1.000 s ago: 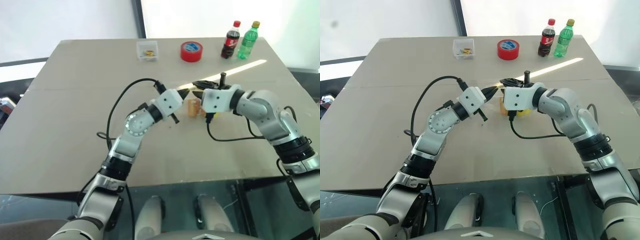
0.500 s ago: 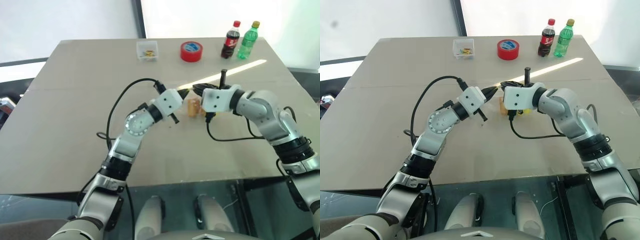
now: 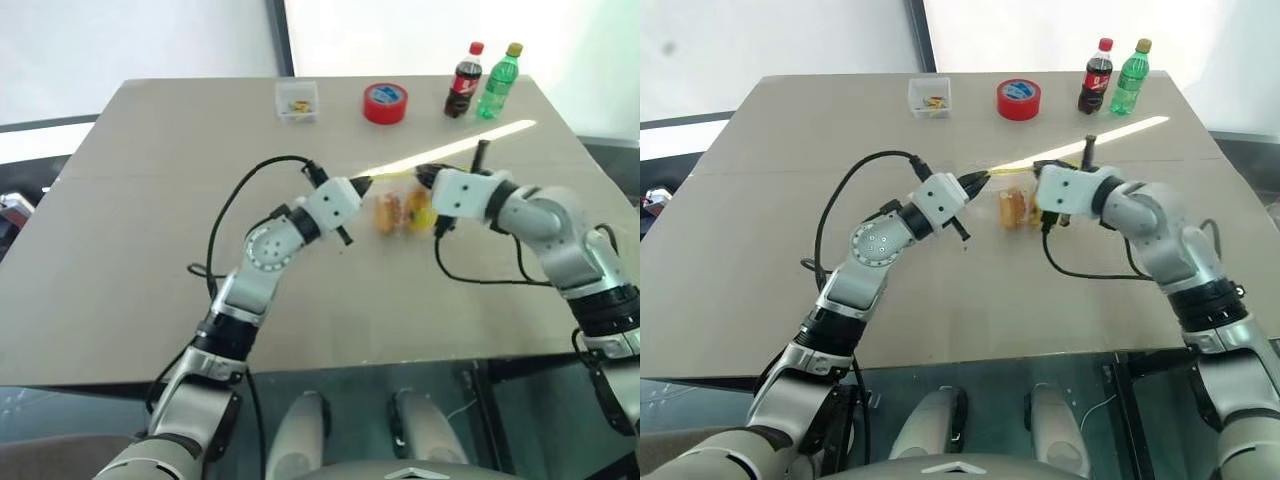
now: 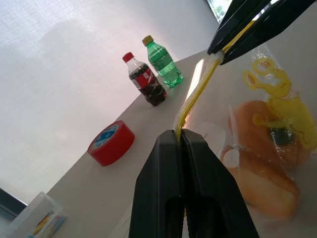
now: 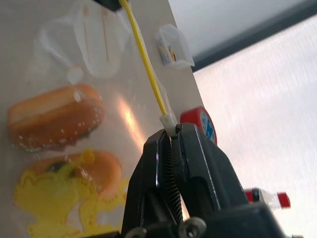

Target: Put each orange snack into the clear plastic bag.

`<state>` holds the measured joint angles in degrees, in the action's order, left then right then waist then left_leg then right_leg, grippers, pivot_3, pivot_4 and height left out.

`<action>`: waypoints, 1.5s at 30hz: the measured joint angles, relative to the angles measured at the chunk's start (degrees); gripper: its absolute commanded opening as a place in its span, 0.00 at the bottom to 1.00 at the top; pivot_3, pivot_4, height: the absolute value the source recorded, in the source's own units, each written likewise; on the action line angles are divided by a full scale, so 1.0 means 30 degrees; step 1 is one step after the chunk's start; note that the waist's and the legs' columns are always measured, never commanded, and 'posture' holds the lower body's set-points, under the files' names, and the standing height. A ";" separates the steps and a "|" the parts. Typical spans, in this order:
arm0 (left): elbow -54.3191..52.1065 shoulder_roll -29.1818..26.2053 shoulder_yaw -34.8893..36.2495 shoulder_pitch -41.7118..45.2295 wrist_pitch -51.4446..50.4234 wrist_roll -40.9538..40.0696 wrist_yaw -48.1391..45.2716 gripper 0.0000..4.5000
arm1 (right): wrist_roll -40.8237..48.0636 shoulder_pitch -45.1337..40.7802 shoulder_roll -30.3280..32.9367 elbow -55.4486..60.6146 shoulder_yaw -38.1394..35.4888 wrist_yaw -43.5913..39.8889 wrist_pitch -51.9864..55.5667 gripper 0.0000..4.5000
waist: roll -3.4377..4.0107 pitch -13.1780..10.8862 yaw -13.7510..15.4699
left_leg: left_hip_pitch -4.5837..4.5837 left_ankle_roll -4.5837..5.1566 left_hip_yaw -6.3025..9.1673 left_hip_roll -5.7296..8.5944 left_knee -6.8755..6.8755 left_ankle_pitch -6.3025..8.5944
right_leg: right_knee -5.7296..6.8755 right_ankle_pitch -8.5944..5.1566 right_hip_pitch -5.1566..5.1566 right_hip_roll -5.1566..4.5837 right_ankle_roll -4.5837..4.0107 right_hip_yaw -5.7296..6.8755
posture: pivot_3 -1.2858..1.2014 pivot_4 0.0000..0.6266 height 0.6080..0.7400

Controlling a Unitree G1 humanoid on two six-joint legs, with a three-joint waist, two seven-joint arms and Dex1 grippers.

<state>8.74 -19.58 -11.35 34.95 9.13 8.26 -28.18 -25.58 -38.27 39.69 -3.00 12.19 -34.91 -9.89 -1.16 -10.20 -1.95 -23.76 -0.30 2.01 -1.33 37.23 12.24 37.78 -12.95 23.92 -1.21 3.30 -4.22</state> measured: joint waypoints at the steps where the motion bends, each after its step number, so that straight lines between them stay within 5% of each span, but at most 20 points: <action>1: 0.0088 -0.0083 0.0036 0.0105 0.0071 0.0000 0.0027 0.00 | 0.0110 0.0112 0.0138 0.0005 -0.0222 0.0000 0.0282 0.05 | 0.0000 0.0000 -0.0008 | 0.0000 0.0000 0.0001 0.0000 0.0000 0.0000 | -0.0001 0.0000 0.0000 0.0000 0.0000 0.0000 | 0.52 0.24 1.00; 10: 0.2226 -0.0524 0.0368 0.0468 0.1296 -0.0067 0.0216 0.00 | 0.0163 0.1588 0.2603 -0.0217 -0.2156 0.0167 0.2111 0.05 | 0.0000 0.0000 -0.0082 | 0.0007 0.0001 -0.0012 0.0002 -0.0004 0.0000 | -0.0007 0.0000 0.0000 -0.0002 0.0002 -0.0009 | 0.52 0.24 1.00; 25: 0.8016 0.0059 0.0624 0.4520 0.4615 -0.0024 0.0729 0.00 | -0.0691 -0.1175 0.0786 -0.2882 -0.0864 0.1479 0.1631 0.05 | -0.0001 -0.0002 -0.0045 | -0.0028 0.0002 -0.0007 0.0001 -0.0017 0.0000 | -0.0047 0.0001 0.0006 0.0002 0.0005 -0.0009 | 0.52 0.24 1.00; 35: 1.3201 0.2108 0.0970 0.8749 0.5455 -0.0281 0.1641 0.00 | -0.0837 -0.3107 -0.0120 -0.5129 -0.0343 0.2184 0.0765 0.05 | -0.0006 -0.0005 -0.0043 | -0.0025 0.0002 -0.0005 0.0011 -0.0001 0.0000 | -0.0030 0.0002 0.0005 0.0005 0.0009 -0.0006 | 0.52 0.24 1.00; 40: 1.1703 0.2384 0.1647 0.8895 0.5226 -0.1513 0.1156 0.00 | -0.0744 -0.2510 0.0152 -0.4850 -0.0480 0.2169 0.1065 0.05 | -0.0002 -0.0003 -0.0124 | -0.0024 0.0001 -0.0005 0.0007 -0.0070 0.0000 | -0.0058 -0.0001 0.0018 0.0003 0.0007 -0.0011 | 0.52 0.24 1.00; 45: 0.3707 0.1045 0.1216 0.2833 0.1935 -0.3345 -0.1861 0.00 | 0.0423 0.1343 0.0678 -0.1207 -0.1860 0.0964 0.3817 0.05 | 0.0006 0.0002 -0.0148 | -0.0023 -0.0004 -0.0012 0.0001 -0.0153 -0.0001 | -0.0056 -0.0005 0.0059 -0.0009 0.0006 -0.0019 | 0.52 0.24 1.00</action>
<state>19.86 -16.45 -7.70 43.45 14.93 -1.78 -33.76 -24.31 -34.24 41.72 -6.63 6.61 -32.02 1.56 -1.14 -10.20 -2.39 -23.83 -0.31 1.98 -1.33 36.78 12.23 37.62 -12.96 24.10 -1.23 3.31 -4.28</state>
